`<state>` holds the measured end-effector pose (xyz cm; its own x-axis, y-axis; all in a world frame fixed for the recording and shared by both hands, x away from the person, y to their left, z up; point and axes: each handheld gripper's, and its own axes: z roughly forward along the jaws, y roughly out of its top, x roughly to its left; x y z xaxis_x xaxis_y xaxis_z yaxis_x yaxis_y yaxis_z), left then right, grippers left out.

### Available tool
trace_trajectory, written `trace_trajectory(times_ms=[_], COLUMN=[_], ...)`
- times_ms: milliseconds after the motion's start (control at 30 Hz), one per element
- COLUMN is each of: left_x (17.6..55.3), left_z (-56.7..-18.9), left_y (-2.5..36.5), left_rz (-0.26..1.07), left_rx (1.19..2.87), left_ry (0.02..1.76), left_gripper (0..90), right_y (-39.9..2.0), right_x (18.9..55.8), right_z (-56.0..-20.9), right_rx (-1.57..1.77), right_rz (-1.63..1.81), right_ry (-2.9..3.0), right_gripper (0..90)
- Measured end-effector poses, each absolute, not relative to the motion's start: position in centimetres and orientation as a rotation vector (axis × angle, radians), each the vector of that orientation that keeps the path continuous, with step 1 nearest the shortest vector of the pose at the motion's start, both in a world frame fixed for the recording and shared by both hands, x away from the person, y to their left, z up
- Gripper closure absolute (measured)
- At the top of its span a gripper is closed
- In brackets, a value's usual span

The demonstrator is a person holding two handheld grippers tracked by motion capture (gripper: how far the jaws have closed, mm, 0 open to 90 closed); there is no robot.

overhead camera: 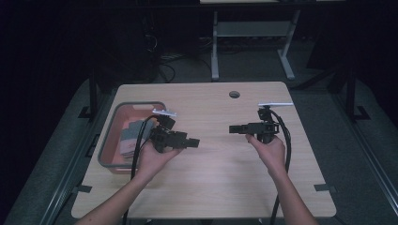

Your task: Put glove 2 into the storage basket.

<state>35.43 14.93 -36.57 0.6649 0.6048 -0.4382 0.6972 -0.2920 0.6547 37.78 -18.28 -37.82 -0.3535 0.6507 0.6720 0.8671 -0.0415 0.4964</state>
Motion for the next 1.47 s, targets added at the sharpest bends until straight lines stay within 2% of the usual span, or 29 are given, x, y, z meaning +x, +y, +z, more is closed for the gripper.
trace_trajectory(times_ms=[967,1467], left_x=[34.0,31.2], left_z=[-38.9,-41.1], left_y=[11.6,10.2], left_rz=[-0.186,-0.214], left_rx=[2.034,2.074], left_ry=[0.961,0.899], left_gripper=[24.0,24.1], right_y=[-23.8,-25.0], right_x=[35.0,32.0], right_z=[-41.2,-42.3], right_rx=[-1.685,-1.686], right_rz=[-1.329,-1.316], right_ry=[-1.907,-1.921], right_gripper=[33.9,33.8])
